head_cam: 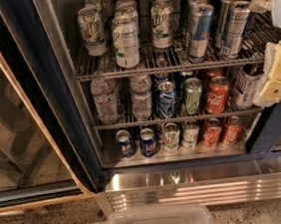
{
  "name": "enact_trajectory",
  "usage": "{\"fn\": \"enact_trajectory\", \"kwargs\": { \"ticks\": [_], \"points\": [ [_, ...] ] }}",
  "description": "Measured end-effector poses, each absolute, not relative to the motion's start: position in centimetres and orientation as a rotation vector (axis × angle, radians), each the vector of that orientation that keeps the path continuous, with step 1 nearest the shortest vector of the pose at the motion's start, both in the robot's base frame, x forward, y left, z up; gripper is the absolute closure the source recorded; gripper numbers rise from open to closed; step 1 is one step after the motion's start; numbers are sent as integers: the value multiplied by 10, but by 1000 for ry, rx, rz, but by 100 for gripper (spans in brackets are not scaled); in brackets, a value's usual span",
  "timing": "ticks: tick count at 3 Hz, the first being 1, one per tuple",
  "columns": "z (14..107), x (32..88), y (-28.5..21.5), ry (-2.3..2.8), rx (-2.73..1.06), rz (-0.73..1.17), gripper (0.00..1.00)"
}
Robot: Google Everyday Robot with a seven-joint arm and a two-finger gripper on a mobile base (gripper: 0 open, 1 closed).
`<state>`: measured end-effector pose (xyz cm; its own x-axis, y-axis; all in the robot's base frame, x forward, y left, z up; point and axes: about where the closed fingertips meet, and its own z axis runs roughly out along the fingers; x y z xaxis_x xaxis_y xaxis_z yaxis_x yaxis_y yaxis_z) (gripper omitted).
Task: Pick redbull can from top shelf of fridge
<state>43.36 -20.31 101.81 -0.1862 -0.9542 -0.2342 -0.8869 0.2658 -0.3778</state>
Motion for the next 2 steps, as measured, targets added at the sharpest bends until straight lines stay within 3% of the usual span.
{"fn": "enact_trajectory", "kwargs": {
  "ticks": [2],
  "points": [
    [1023, 446, -195, 2073, -1600, -178, 0]
  ]
}}
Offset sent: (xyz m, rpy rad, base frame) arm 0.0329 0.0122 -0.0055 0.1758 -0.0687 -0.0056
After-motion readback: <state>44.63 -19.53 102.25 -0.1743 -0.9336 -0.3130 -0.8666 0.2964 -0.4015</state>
